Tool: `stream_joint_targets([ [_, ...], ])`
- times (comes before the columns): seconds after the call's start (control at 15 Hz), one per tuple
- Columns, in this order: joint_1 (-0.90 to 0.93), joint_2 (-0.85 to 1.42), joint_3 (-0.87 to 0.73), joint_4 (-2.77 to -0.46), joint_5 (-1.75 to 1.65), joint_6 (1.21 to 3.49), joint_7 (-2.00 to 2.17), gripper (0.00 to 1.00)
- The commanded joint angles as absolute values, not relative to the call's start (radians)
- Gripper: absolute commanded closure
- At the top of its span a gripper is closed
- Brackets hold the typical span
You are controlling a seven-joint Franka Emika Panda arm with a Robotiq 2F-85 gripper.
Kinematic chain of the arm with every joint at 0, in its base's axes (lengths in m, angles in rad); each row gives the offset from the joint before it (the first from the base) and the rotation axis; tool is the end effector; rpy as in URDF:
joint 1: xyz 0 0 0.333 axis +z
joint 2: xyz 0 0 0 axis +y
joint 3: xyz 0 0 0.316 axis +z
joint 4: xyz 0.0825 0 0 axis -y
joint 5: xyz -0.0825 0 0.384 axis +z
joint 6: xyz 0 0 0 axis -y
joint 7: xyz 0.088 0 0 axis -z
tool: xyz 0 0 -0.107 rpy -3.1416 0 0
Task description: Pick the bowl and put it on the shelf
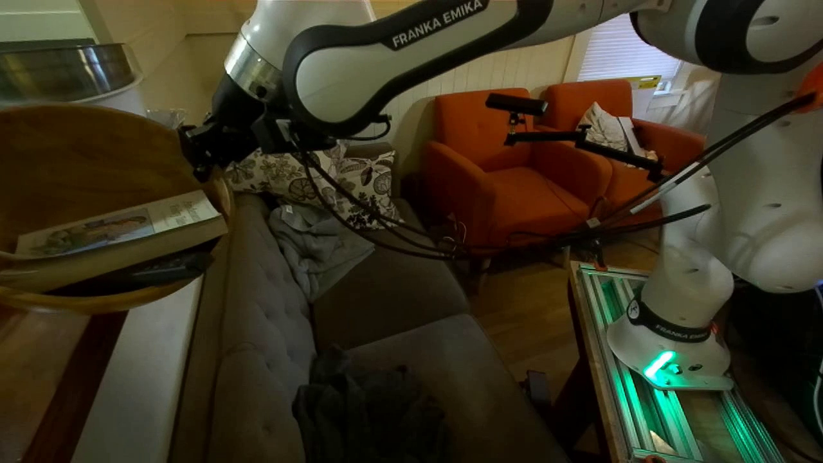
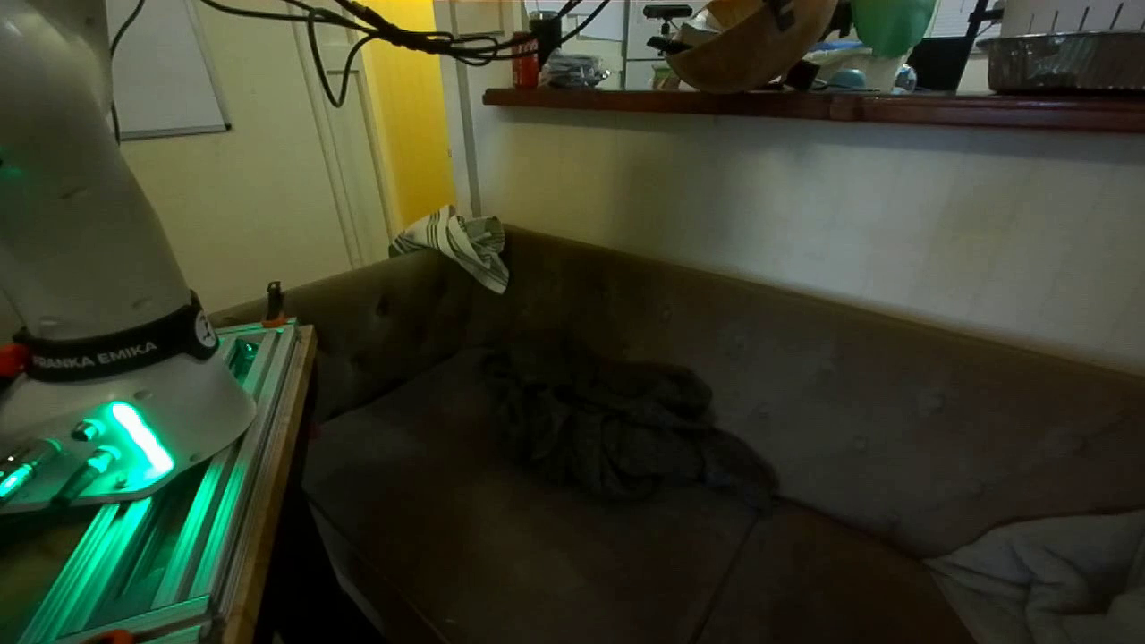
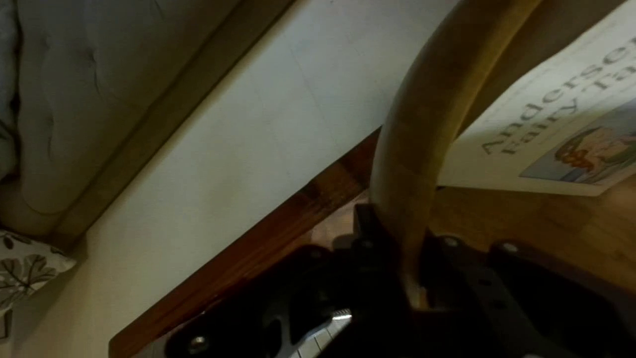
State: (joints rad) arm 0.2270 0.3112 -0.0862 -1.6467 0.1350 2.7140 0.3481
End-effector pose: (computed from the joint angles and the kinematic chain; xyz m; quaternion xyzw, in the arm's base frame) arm 0.6918 0.1012 0.5230 -0.9186 0.1357 -0.3493 0.1255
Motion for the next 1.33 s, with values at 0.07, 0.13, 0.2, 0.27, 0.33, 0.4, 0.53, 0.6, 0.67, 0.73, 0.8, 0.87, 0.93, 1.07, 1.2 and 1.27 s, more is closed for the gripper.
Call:
stream_joint_targets([
  [0.07, 0.182, 0.320, -0.034, -1.649, 0.120, 2.774, 0.342, 0.86],
  [0.13, 0.179, 0.326, -0.032, -1.649, 0.121, 2.800, 0.334, 0.86],
  [0.2, 0.178, 0.330, -0.032, -1.649, 0.121, 2.813, 0.331, 0.86],
  [0.27, 0.176, 0.333, -0.032, -1.649, 0.121, 2.818, 0.328, 0.86],
  [0.33, 0.175, 0.333, -0.032, -1.649, 0.121, 2.818, 0.325, 0.86],
  [0.4, 0.174, 0.333, -0.032, -1.649, 0.121, 2.818, 0.324, 0.86],
  [0.53, 0.175, 0.333, -0.031, -1.649, 0.121, 2.818, 0.323, 0.86],
  [0.6, 0.175, 0.333, -0.031, -1.649, 0.121, 2.818, 0.323, 0.86],
  [0.67, 0.175, 0.333, -0.031, -1.649, 0.121, 2.818, 0.323, 0.86],
  [0.73, 0.175, 0.333, -0.031, -1.649, 0.121, 2.818, 0.323, 0.86],
  [0.8, 0.175, 0.333, -0.031, -1.649, 0.121, 2.818, 0.323, 0.86],
  [0.87, 0.175, 0.333, -0.031, -1.649, 0.121, 2.818, 0.323, 0.86],
  [0.93, 0.175, 0.333, -0.031, -1.649, 0.121, 2.818, 0.323, 0.86],
  [1.07, 0.175, 0.333, -0.031, -1.649, 0.121, 2.818, 0.323, 0.86],
  [1.2, 0.175, 0.333, -0.031, -1.649, 0.121, 2.818, 0.323, 0.86],
  [1.27, 0.175, 0.333, -0.031, -1.649, 0.121, 2.818, 0.323, 0.96],
])
